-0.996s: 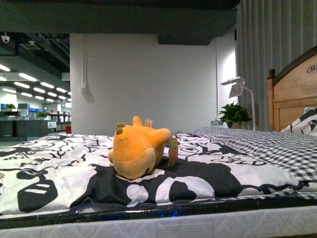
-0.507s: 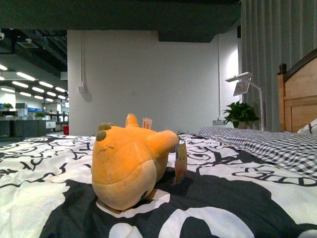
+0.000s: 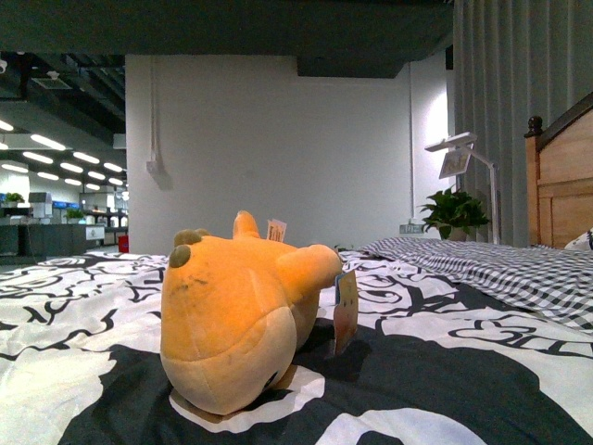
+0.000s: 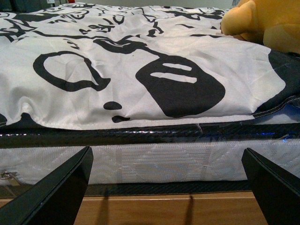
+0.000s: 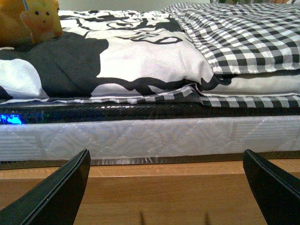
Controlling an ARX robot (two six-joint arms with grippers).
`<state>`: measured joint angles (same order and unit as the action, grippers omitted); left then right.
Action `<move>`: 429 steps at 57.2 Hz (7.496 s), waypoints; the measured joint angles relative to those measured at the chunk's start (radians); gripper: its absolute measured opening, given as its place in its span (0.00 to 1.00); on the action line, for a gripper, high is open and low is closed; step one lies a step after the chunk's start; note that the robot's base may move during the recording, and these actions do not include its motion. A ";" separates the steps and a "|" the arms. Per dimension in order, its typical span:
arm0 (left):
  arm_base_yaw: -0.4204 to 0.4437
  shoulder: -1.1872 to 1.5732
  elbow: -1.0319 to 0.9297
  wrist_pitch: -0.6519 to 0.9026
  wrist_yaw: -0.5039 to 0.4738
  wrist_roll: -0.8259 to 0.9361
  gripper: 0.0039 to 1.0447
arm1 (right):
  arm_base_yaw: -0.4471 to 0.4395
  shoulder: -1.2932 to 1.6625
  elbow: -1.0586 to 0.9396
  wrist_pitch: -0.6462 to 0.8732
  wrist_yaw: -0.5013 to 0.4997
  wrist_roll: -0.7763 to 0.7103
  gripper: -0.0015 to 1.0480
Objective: Put away toys
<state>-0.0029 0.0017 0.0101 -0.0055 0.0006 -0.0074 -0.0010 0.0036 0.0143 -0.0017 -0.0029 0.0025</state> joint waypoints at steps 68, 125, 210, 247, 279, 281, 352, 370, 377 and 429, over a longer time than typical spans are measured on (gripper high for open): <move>0.000 -0.002 0.000 0.000 -0.003 0.000 0.94 | 0.116 0.175 0.022 0.039 0.375 0.111 0.94; 0.000 -0.002 0.000 0.000 -0.003 0.000 0.94 | 0.214 1.500 0.668 1.226 0.461 -0.368 0.94; 0.000 -0.002 0.000 0.000 -0.003 0.000 0.94 | 0.089 1.858 1.092 0.880 0.433 -0.526 0.79; 0.000 -0.002 0.000 0.000 -0.003 0.000 0.94 | 0.071 1.689 1.093 0.667 0.124 -0.304 0.08; 0.000 -0.002 0.000 0.000 -0.003 0.000 0.94 | -0.096 1.074 0.832 0.520 -0.502 0.113 0.07; 0.000 -0.002 0.000 0.000 -0.003 0.000 0.94 | -0.104 1.047 0.813 0.522 -0.515 0.132 0.07; 0.000 -0.002 0.000 0.000 -0.001 0.000 0.94 | -0.002 0.436 0.140 0.292 0.007 0.003 0.07; 0.000 -0.002 0.000 0.000 -0.001 0.000 0.94 | -0.002 0.335 0.071 0.262 0.006 0.003 0.07; 0.000 -0.002 0.000 0.000 -0.001 0.000 0.94 | -0.002 0.293 0.054 0.240 0.006 0.003 0.07; 0.000 -0.002 0.000 0.000 -0.001 0.000 0.94 | -0.002 0.003 0.000 0.005 0.006 0.003 0.07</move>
<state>-0.0029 -0.0002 0.0101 -0.0051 -0.0002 -0.0071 -0.0025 0.0067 0.0139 0.0036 0.0032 0.0059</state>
